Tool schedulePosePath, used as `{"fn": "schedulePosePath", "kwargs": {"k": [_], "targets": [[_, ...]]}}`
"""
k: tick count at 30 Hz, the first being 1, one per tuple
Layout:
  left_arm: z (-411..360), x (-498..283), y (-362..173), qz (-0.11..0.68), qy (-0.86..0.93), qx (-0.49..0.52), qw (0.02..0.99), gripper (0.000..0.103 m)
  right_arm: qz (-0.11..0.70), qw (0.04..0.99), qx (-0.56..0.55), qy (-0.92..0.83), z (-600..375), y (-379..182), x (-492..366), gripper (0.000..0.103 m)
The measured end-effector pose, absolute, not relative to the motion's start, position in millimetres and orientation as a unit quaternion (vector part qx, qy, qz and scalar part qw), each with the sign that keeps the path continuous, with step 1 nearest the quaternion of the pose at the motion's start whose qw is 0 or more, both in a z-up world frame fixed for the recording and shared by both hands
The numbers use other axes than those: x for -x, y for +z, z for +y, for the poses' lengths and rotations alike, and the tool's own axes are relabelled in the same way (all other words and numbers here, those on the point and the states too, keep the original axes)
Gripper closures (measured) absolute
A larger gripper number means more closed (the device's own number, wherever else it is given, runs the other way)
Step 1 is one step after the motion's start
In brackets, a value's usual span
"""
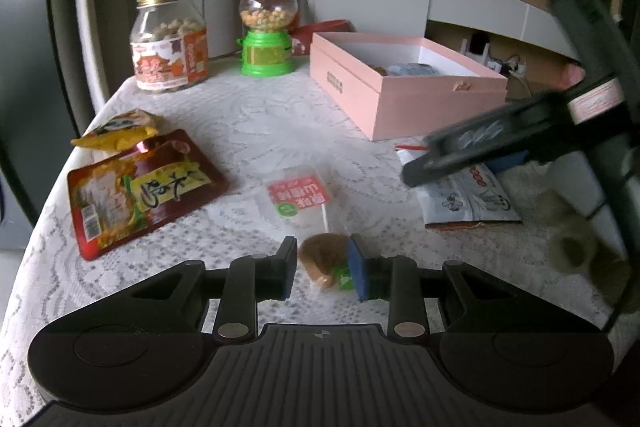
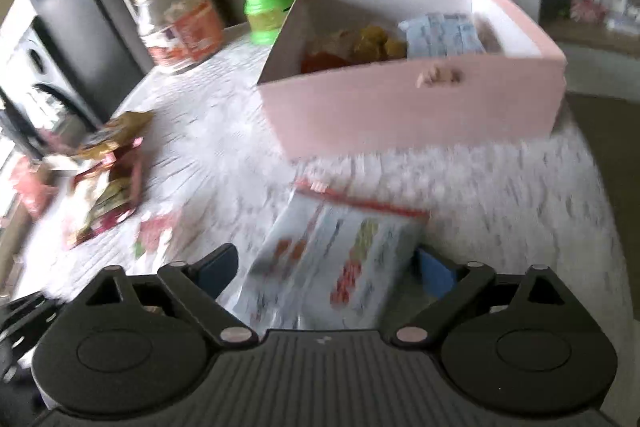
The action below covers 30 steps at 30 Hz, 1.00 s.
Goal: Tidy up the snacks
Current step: 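Carry cookie bag with left tool while right tool carries white package toward pink box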
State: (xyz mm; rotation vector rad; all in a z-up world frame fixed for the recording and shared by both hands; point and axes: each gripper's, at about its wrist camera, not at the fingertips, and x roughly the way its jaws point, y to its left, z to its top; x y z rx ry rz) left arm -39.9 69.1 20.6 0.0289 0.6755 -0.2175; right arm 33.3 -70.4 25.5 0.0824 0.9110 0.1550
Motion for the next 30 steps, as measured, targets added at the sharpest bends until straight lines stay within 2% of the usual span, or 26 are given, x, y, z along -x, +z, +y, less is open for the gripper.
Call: {"fn": "schedulePosePath", "kwargs": {"k": [4, 5, 8, 15, 25, 27, 29, 30], "targets": [[61, 36, 17, 0.337, -0.111, -0.027, 0.935, 0.060, 0.408, 0.910, 0.040, 0.070, -60, 16, -15, 0.007], [60, 35, 16, 0.336, -0.112, -0.026, 0.935, 0.055, 0.399, 0.913, 0.047, 0.072, -63, 15, -8, 0.007], [56, 32, 12, 0.339, -0.110, -0.031, 0.934, 0.051, 0.389, 0.917, 0.053, 0.071, -79, 16, 7, 0.008], [47, 19, 11, 0.352, -0.112, -0.032, 0.929, 0.051, 0.378, 0.924, 0.018, 0.063, -121, 16, 17, 0.007], [31, 19, 8, 0.346, -0.147, -0.025, 0.926, 0.051, 0.387, 0.921, 0.021, 0.043, -114, 15, 10, 0.004], [30, 19, 9, 0.350, -0.148, -0.028, 0.924, 0.051, 0.390, 0.920, 0.018, 0.038, -113, 16, 7, 0.007], [27, 19, 9, 0.353, -0.147, -0.035, 0.923, 0.051, 0.389, 0.920, 0.024, 0.042, -110, 20, 8, 0.024], [27, 20, 9, 0.354, -0.146, -0.039, 0.923, 0.051, 0.390, 0.919, 0.024, 0.046, -110, 23, 10, 0.025]]}}
